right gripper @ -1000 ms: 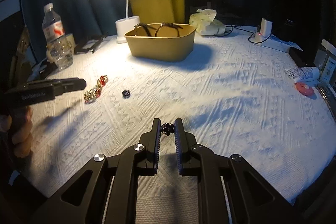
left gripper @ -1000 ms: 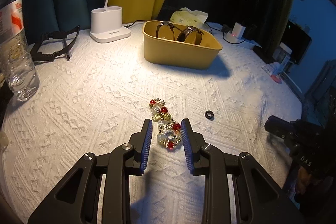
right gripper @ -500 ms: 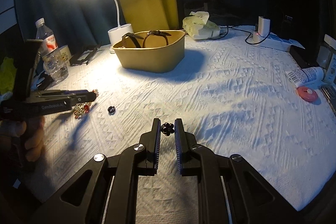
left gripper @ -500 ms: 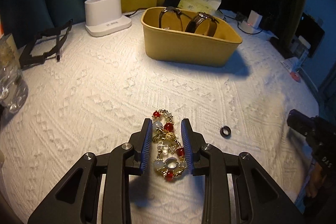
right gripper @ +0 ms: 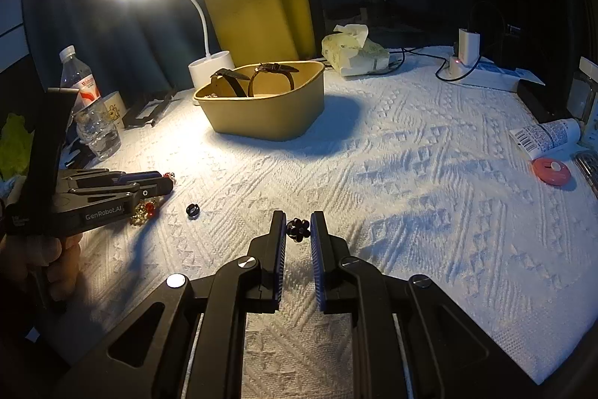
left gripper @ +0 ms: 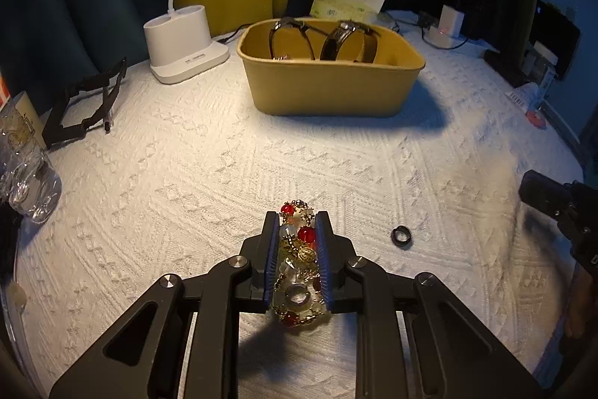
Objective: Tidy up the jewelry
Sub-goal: 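Grasp the gold red-stone bracelet with the left gripper and lift it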
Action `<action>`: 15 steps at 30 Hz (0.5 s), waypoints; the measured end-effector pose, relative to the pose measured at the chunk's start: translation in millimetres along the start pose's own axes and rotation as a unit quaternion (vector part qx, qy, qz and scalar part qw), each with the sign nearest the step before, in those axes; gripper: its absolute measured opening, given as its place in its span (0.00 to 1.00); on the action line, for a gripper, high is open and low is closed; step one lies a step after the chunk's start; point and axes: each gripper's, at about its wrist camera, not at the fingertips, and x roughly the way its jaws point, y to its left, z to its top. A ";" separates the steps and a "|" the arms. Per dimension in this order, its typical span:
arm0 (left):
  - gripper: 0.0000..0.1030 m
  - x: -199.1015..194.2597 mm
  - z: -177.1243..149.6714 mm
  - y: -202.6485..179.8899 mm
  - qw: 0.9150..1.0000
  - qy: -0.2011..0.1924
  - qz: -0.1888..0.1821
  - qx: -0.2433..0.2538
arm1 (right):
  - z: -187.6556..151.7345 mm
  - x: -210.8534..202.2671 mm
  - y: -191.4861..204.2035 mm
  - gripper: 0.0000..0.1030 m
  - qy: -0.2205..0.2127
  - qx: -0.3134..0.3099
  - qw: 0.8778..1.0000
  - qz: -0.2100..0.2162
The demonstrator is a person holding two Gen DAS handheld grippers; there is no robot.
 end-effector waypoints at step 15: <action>0.20 -69.0 5.4 9.1 0.994 -0.099 -0.046 -0.031 | 8.6 -15.7 18.7 0.12 -0.024 -0.016 1.000 0.002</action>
